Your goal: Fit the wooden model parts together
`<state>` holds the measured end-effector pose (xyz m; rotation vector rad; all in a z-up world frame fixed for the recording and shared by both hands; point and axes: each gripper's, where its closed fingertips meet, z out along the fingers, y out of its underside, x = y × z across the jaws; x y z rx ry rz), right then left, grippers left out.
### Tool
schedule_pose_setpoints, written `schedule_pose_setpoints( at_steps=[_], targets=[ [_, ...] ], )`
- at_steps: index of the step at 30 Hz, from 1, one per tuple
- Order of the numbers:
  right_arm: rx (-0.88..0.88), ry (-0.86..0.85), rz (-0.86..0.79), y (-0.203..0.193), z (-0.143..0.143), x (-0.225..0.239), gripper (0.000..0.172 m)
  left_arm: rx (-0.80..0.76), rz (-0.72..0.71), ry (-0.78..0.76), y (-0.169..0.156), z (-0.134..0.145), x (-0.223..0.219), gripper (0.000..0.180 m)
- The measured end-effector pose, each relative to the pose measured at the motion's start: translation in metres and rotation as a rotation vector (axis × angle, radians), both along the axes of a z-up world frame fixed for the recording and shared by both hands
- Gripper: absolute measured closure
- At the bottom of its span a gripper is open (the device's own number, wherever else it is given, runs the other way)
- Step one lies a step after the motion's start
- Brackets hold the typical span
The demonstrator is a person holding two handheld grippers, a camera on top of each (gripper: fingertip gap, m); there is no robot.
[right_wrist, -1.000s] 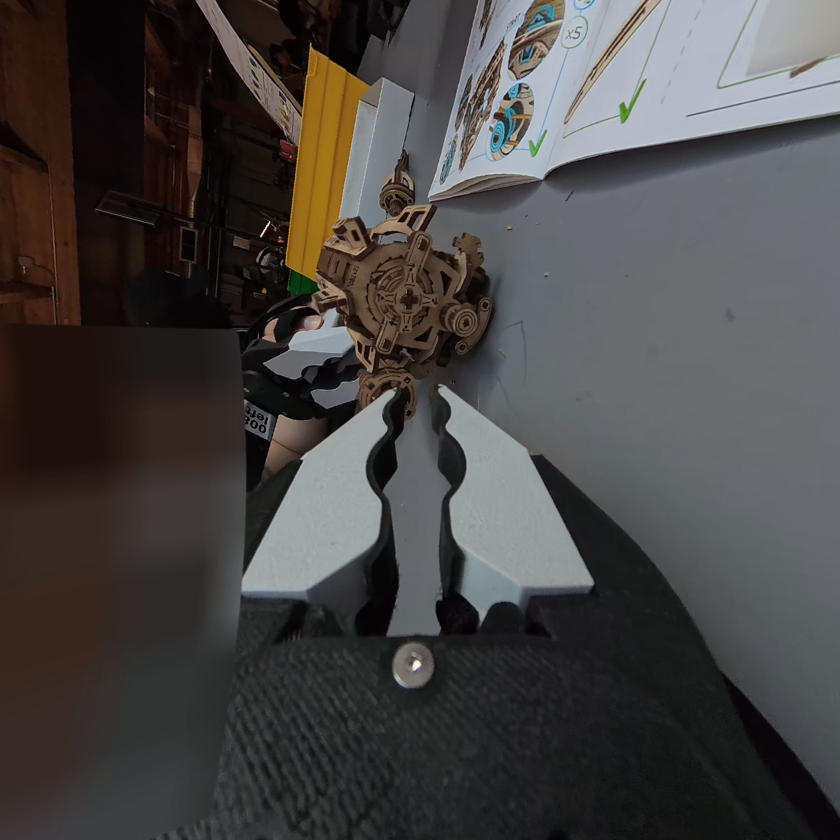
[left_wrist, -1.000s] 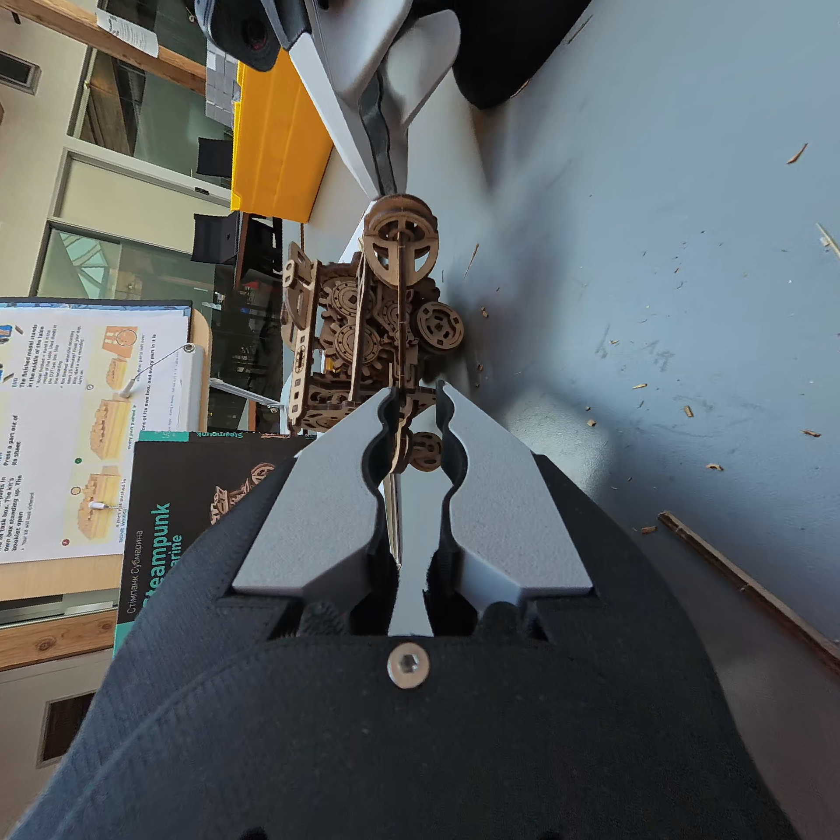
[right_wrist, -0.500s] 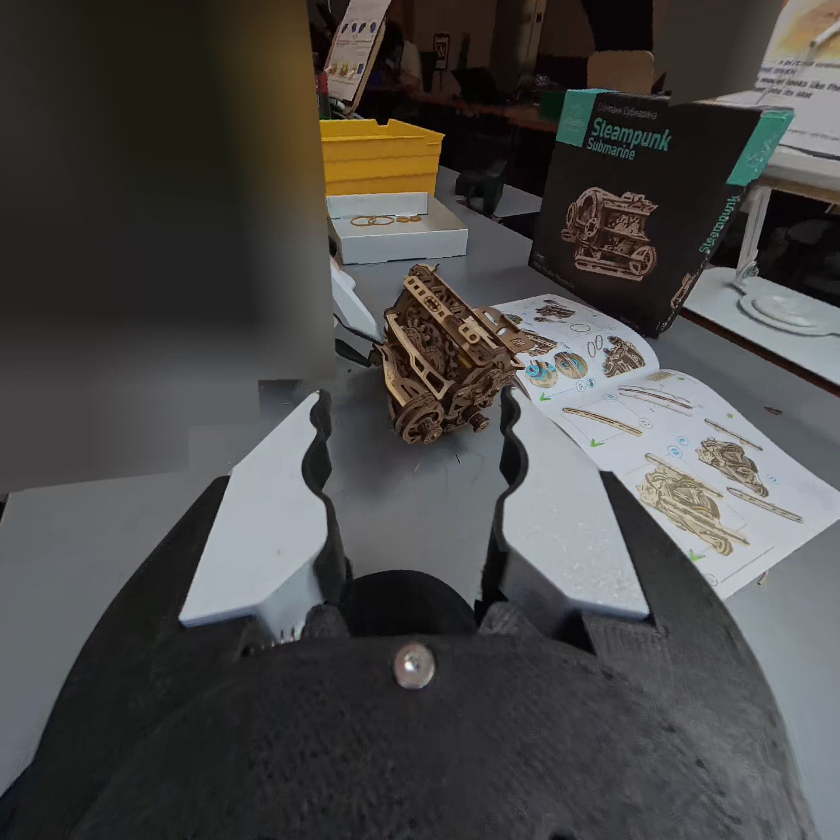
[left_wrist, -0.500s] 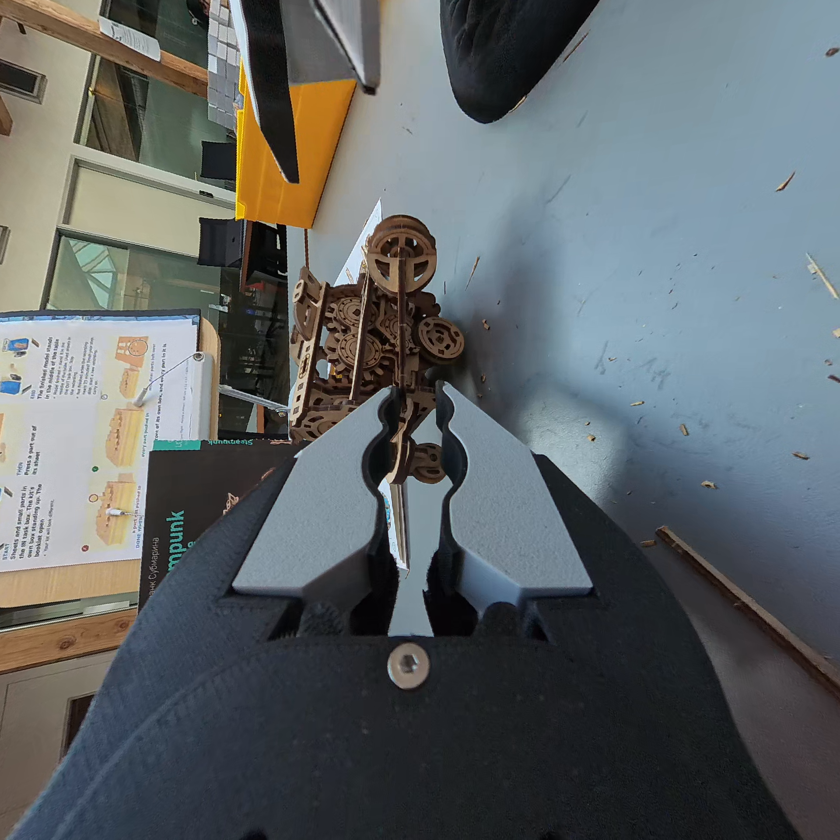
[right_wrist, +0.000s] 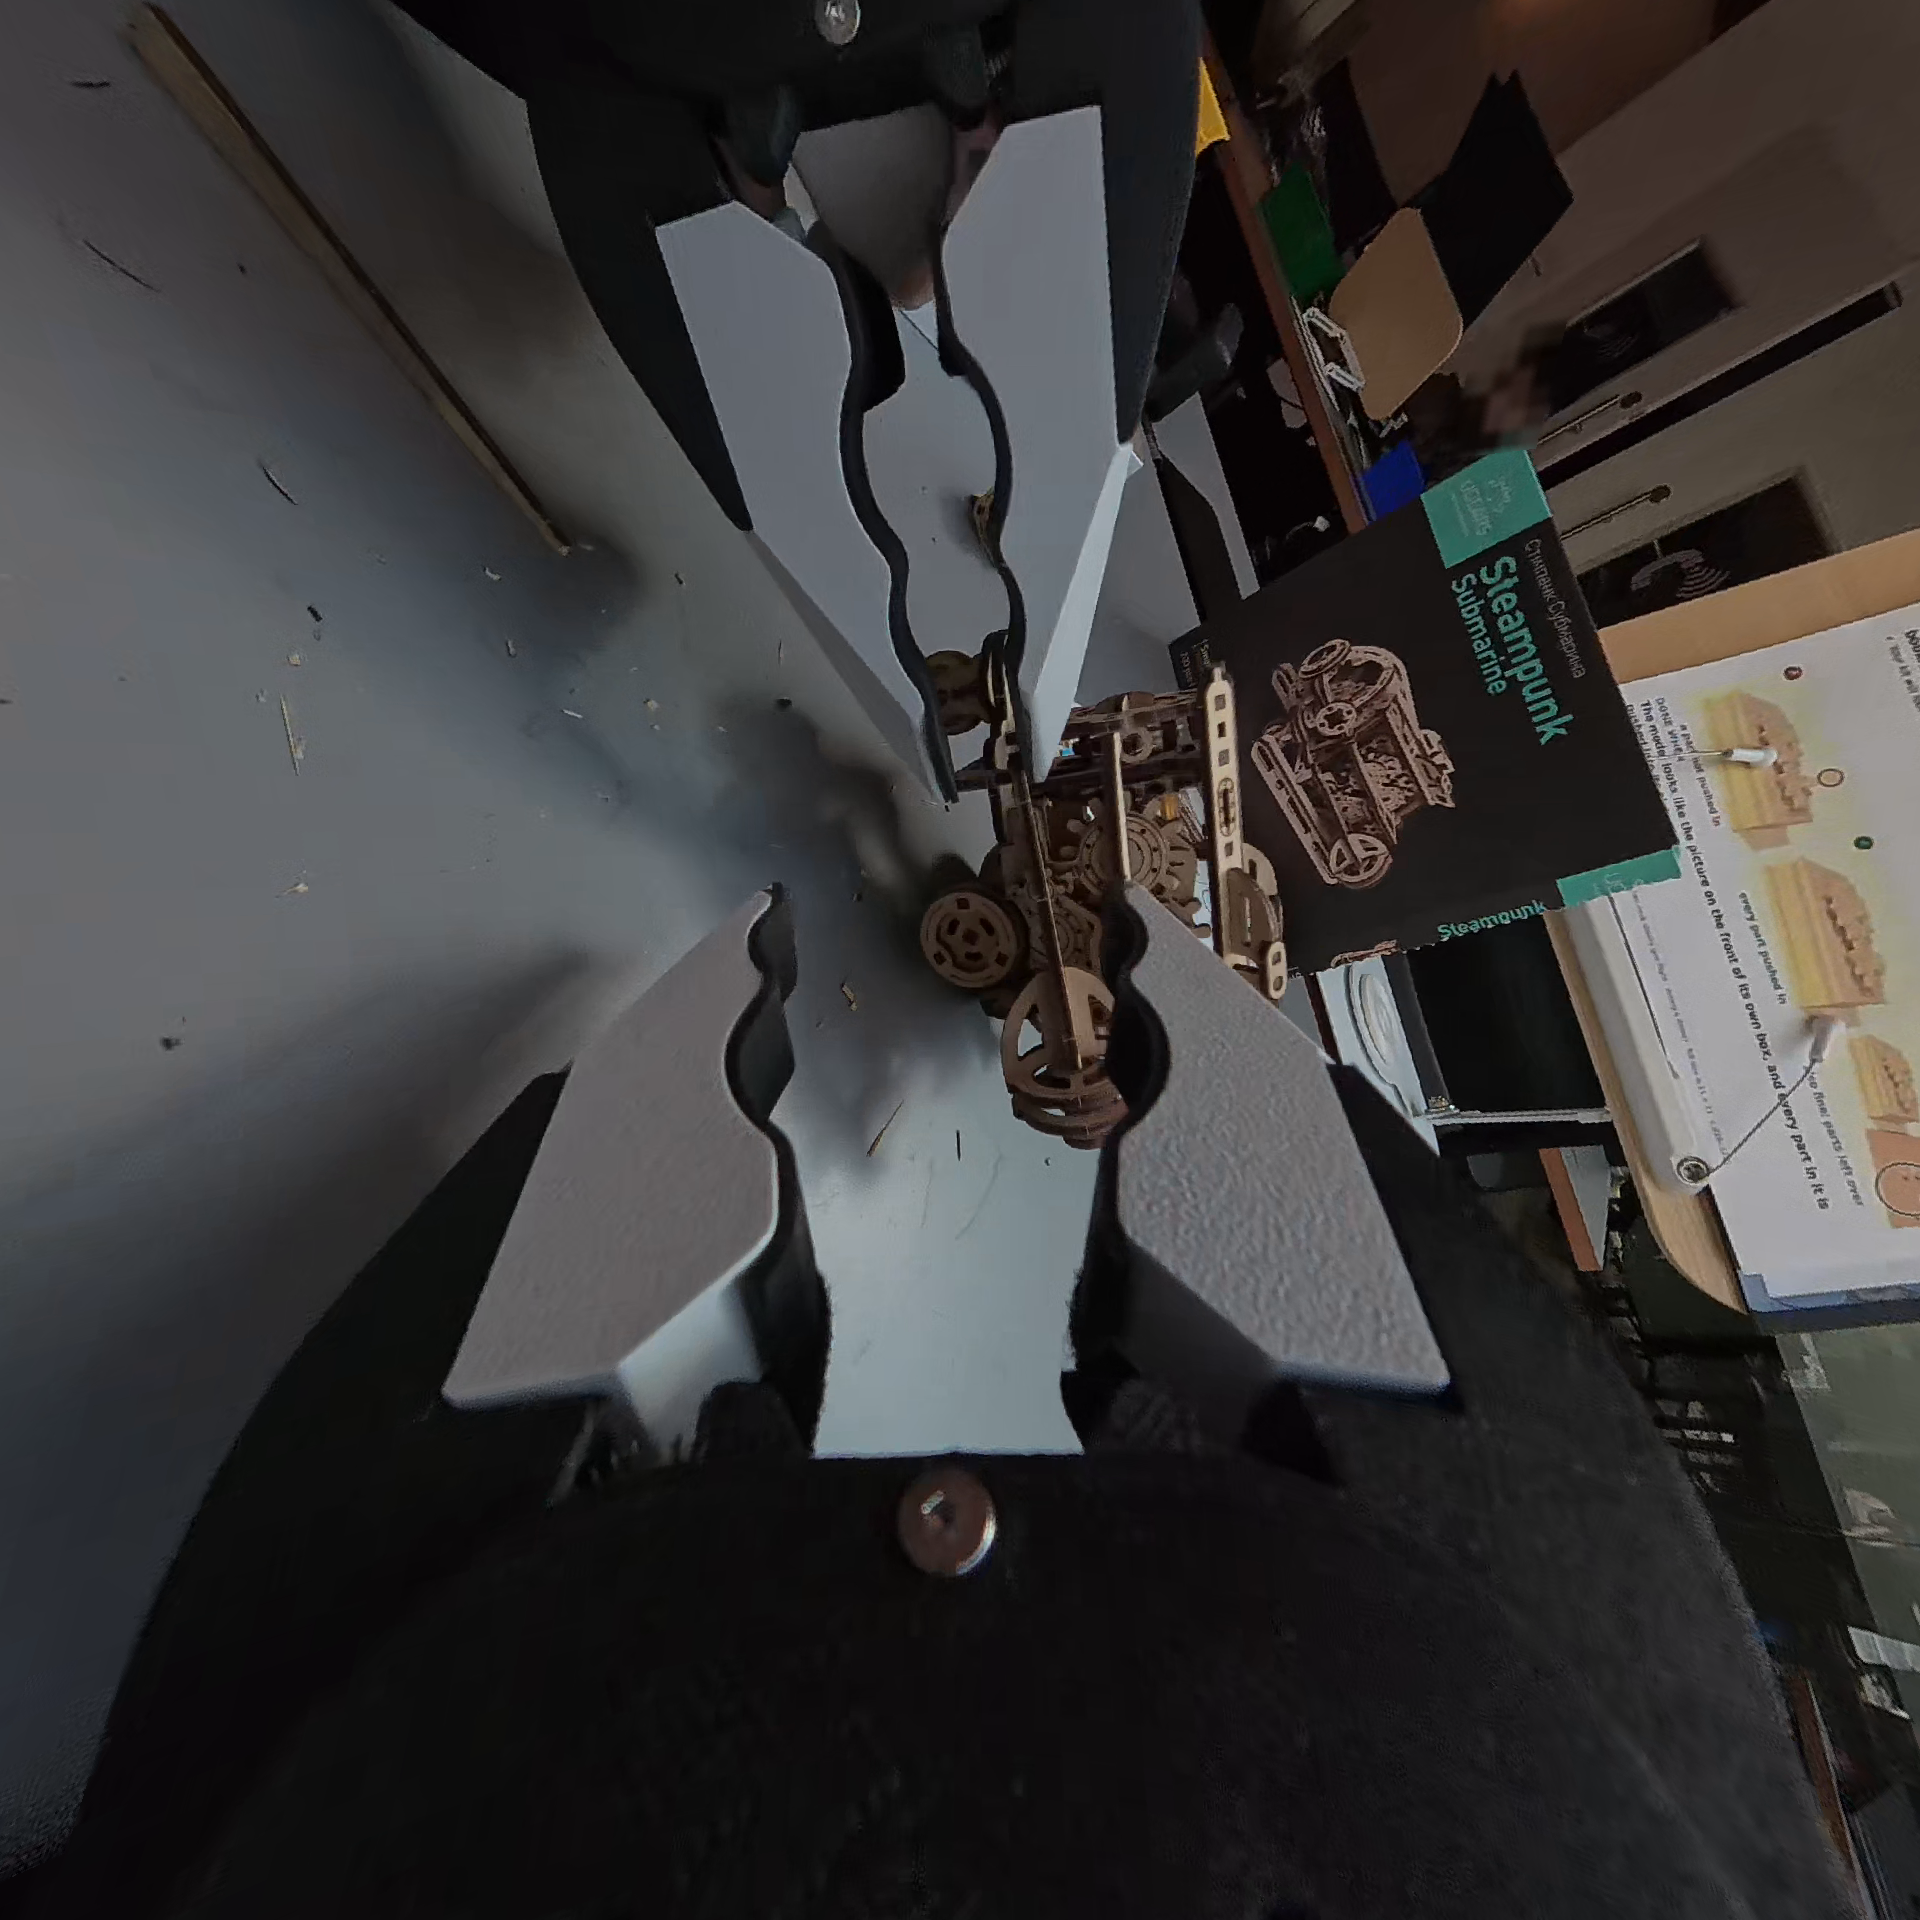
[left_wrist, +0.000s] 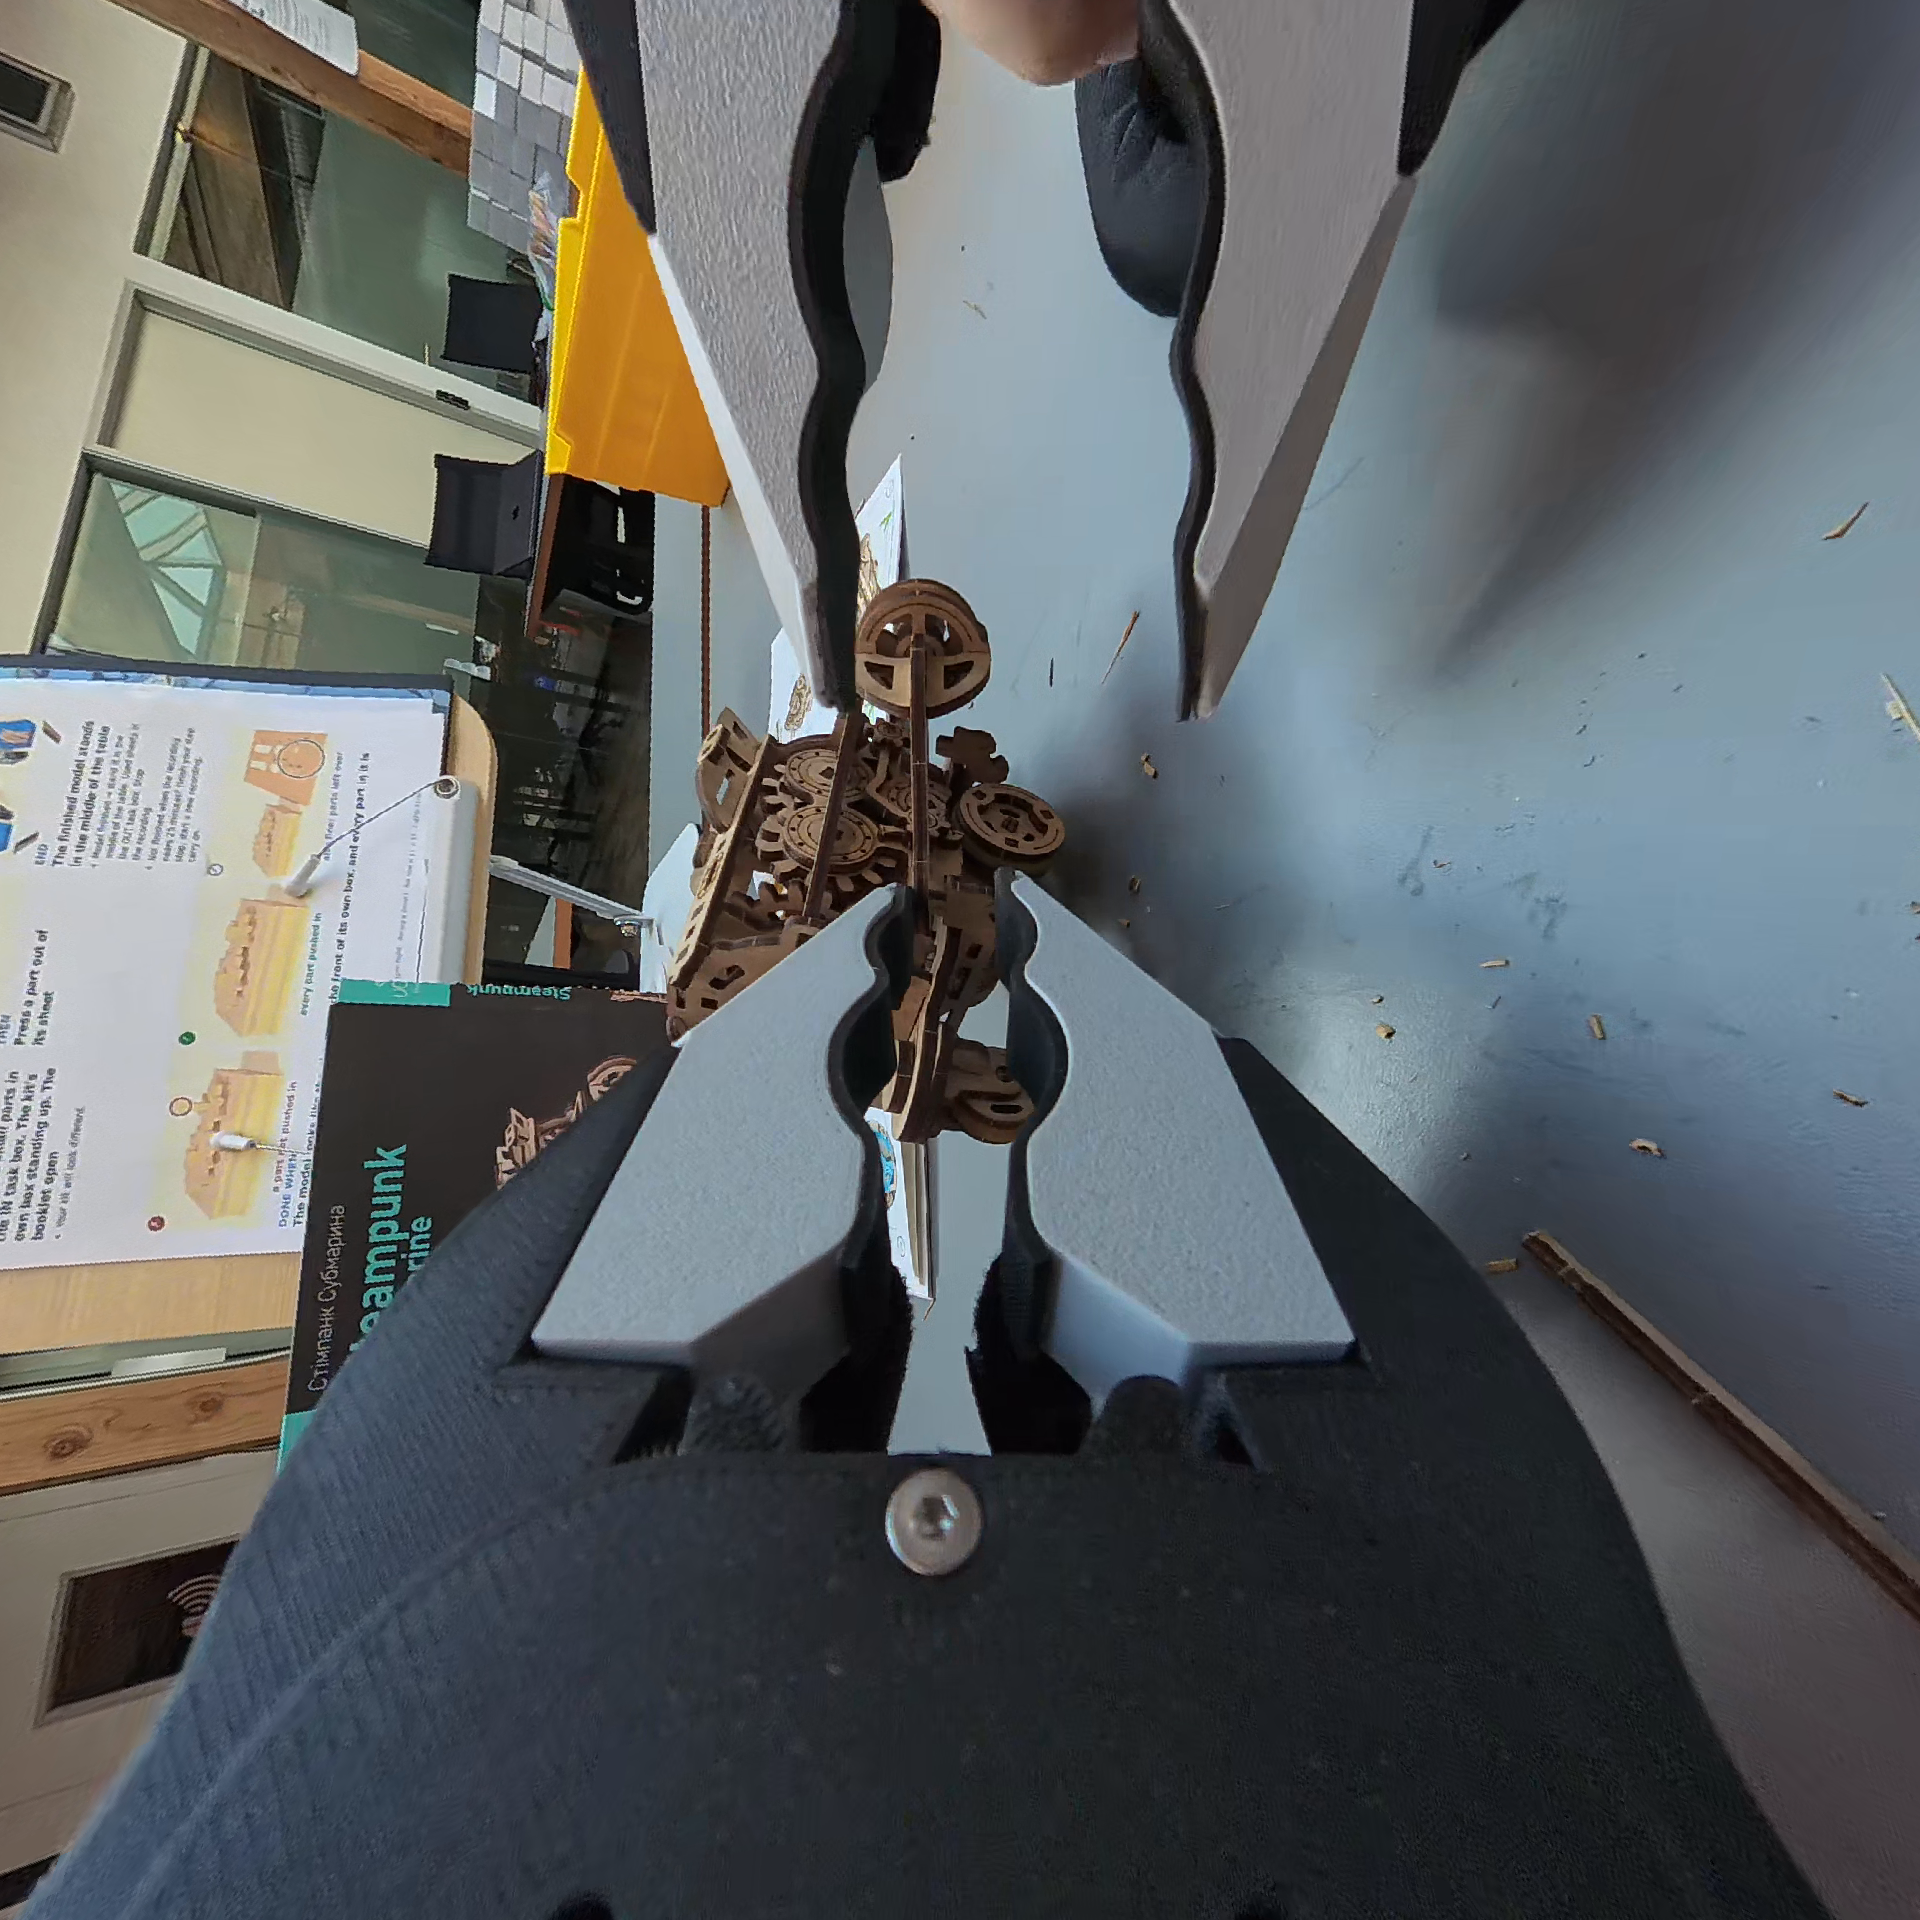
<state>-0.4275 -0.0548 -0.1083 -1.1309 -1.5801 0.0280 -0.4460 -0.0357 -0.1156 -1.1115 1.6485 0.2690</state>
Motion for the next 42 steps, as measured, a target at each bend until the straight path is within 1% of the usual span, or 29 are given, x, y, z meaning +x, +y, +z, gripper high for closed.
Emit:
schedule_pose_setpoints(
  at_steps=[4,7,11,16,19,23,26,30,39,40,42],
  targets=[
    [0.055,-0.029,-0.030,0.010,0.000,-0.016,0.122,-0.014,0.009,0.005,0.001,0.000,0.000,0.167],
    [0.054,-0.034,-0.058,0.019,-0.001,-0.024,0.125,-0.010,0.020,0.005,0.002,0.000,-0.001,0.167],
    [0.057,-0.045,-0.052,0.021,-0.005,-0.029,0.130,0.047,0.018,0.018,0.003,-0.003,-0.003,0.167],
    [0.071,-0.083,-0.029,0.018,-0.014,-0.029,0.140,0.103,0.012,0.016,0.002,-0.009,-0.005,0.167],
    [0.069,-0.093,-0.020,0.016,-0.018,-0.031,0.140,0.123,0.018,0.026,0.001,-0.013,-0.007,0.167],
    [0.110,-0.098,-0.018,0.017,-0.017,-0.032,0.141,0.148,0.014,0.031,-0.001,-0.015,-0.006,0.167],
    [0.136,-0.128,-0.020,0.020,-0.022,-0.032,0.141,0.160,0.014,0.025,0.000,-0.015,-0.005,0.167],
    [0.179,-0.137,-0.024,0.021,-0.020,-0.031,0.146,0.194,0.011,0.037,-0.001,-0.015,-0.006,0.167],
    [0.176,-0.161,-0.020,0.023,-0.027,-0.032,0.146,0.208,0.009,0.077,-0.002,-0.024,-0.007,0.166],
    [0.178,-0.161,-0.018,0.022,-0.027,-0.032,0.146,0.207,0.010,0.077,-0.003,-0.024,-0.008,0.166],
    [0.182,-0.164,-0.019,0.023,-0.027,-0.032,0.146,0.211,0.010,0.066,-0.004,-0.022,-0.008,0.159]
  ],
)
